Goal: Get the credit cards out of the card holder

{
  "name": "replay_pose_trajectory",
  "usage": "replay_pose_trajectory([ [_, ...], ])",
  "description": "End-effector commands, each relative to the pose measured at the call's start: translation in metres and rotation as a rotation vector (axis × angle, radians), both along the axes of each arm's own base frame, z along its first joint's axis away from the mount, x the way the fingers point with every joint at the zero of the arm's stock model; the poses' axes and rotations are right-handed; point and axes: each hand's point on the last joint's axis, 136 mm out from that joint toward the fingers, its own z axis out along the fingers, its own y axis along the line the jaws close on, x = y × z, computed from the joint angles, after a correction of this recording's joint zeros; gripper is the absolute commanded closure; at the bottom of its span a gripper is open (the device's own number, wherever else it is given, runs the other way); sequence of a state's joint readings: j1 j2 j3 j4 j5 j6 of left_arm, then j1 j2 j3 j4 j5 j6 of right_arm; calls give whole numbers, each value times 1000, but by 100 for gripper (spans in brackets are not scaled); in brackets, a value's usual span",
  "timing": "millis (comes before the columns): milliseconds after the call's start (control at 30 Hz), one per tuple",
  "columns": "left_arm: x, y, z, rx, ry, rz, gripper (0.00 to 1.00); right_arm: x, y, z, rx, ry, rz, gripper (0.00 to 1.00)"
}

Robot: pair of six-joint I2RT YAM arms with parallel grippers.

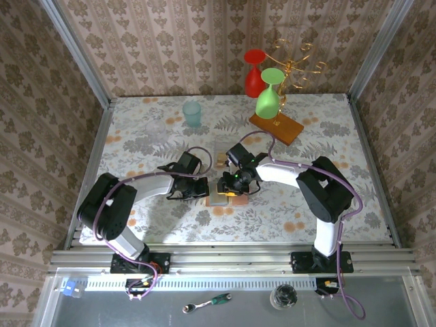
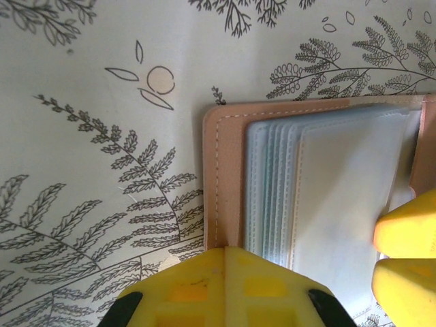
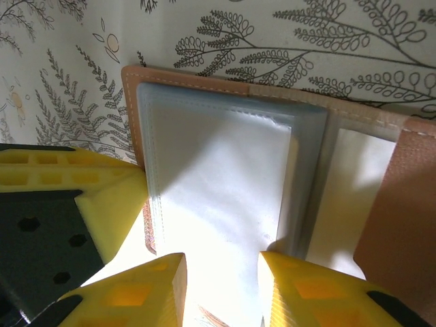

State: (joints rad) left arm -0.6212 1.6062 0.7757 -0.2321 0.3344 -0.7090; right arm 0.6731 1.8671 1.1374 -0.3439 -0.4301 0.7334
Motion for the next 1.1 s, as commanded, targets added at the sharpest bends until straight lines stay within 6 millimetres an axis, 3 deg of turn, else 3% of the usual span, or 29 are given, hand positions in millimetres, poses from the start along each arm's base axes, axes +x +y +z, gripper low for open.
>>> replay_pose_trajectory([
  [0, -6, 7, -11, 57, 26, -21, 100, -3, -8, 5, -34, -19, -1, 65],
  [733, -4, 7, -7, 57, 18, -21, 100, -6, -16, -1, -57, -15, -13, 66],
  [1067, 5, 3, 18, 44, -25, -31, 100, -4, -19, -3, -55, -19, -28, 66],
])
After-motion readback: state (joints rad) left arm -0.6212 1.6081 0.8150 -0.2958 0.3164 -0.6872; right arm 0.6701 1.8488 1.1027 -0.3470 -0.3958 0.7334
